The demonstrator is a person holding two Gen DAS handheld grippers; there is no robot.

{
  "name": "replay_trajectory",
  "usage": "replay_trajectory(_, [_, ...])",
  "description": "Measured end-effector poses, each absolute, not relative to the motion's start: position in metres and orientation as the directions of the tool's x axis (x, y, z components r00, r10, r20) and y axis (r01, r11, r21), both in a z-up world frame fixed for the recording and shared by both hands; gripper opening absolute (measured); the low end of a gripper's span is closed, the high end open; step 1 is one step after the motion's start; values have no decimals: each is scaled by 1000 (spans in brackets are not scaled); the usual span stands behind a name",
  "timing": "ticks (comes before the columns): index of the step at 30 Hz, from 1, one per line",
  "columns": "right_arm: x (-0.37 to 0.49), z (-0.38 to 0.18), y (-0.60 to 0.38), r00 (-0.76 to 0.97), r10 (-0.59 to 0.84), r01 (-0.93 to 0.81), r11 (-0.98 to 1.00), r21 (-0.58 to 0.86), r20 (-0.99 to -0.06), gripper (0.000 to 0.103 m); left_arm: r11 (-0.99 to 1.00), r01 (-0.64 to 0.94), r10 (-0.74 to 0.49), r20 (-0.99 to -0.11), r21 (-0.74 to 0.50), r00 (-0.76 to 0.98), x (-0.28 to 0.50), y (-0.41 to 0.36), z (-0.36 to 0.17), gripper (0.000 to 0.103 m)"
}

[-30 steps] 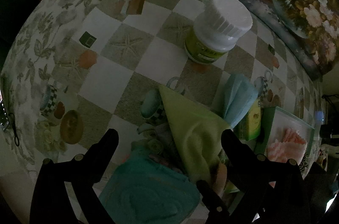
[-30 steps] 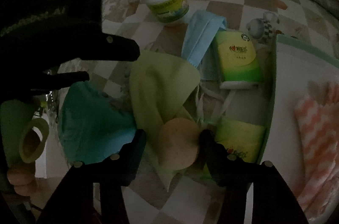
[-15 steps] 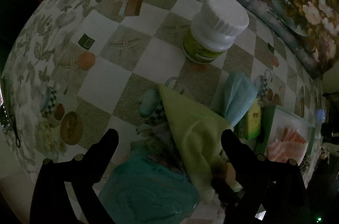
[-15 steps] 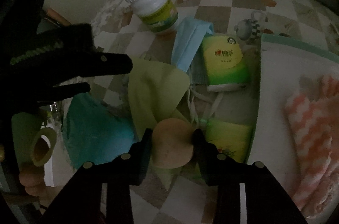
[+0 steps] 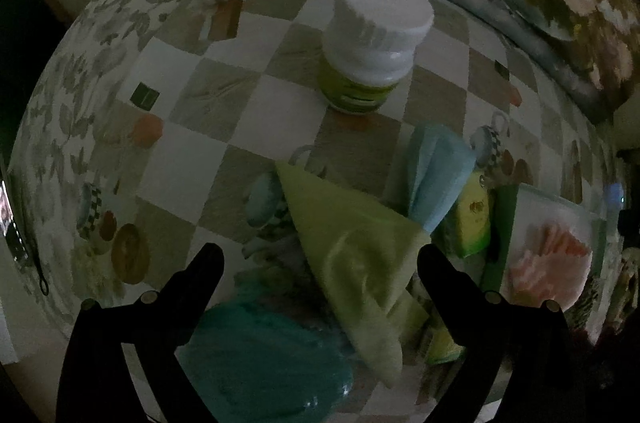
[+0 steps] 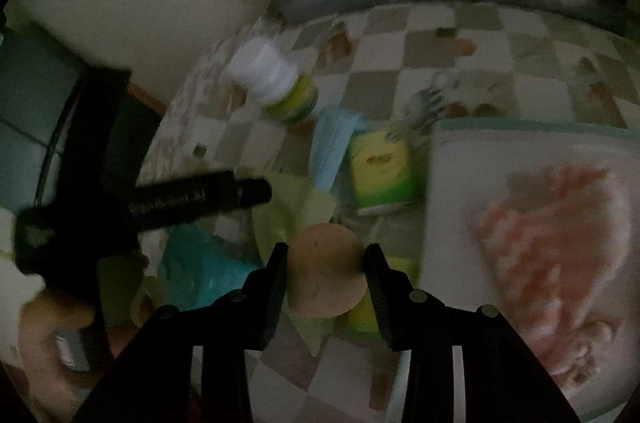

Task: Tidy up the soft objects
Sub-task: 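Grasp the green cloth with the left tool while the right holds the peach ball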

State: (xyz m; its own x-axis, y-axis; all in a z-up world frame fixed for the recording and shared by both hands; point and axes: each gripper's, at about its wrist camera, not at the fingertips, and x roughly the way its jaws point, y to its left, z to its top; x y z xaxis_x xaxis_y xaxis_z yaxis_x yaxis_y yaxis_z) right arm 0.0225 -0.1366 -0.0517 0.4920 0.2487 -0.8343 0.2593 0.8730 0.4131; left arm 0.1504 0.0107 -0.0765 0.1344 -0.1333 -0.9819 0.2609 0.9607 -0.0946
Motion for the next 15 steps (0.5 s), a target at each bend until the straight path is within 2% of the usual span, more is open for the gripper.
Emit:
replay_trajectory(11, [2, -30, -184, 566, 203, 360, 811, 462, -799, 41, 914, 404, -51, -982, 28, 184, 133, -33, -79, 97])
replay_trajectory(13, [1, -31, -189, 568, 197, 372, 805, 463, -799, 41, 901, 430, -31, -981, 56, 193, 129, -41, -81, 92])
replay_trajectory(15, [-3, -30, -195, 575, 193, 380, 797, 468, -795, 41, 892, 447, -18, -981, 72, 194, 124, -50, -81, 75])
